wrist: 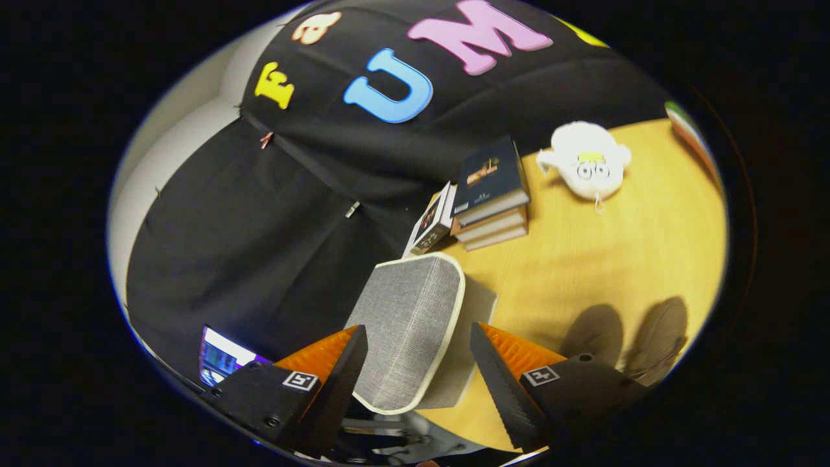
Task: Open the storage box then place both shoes into the box .Put the left shoe in first, then the right shoe, with the right side of both shoes facing outward in a uniform manner.
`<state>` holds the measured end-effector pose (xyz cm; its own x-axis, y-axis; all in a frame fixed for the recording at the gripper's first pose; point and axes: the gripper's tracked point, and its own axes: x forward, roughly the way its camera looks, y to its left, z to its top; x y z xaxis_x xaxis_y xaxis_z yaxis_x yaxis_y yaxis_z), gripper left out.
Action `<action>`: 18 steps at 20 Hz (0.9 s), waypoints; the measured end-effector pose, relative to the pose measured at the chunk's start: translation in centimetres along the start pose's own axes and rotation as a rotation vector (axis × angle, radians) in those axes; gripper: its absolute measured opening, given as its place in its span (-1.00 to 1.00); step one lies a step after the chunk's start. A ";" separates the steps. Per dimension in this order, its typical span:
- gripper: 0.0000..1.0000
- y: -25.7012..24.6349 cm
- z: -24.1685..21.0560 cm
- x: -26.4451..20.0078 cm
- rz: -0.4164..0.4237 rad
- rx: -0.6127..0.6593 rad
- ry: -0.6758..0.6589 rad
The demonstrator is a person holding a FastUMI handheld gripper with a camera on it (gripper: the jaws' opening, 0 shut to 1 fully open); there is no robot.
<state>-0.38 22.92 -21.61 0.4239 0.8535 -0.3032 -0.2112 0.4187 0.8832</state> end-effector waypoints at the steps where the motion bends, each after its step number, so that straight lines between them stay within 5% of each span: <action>1: 0.96 -0.2 -0.8 1.1 0.017 0.033 0.032; 6: 0.96 -1.8 -4.9 5.4 0.050 0.153 0.154; 10: 0.91 -0.2 -6.7 6.4 0.165 0.373 0.217; 12: 0.25 0.2 -6.6 6.2 0.202 0.418 0.221; 13: 0.15 0.6 -6.2 6.0 0.240 0.428 0.209; 15: -0.76 0.9 -4.6 5.2 0.265 0.433 0.143; 18: -0.90 3.4 -3.6 4.5 0.322 0.438 0.119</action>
<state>-2.33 29.26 -21.26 0.2910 0.9567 -0.0089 0.0826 -0.0159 0.9965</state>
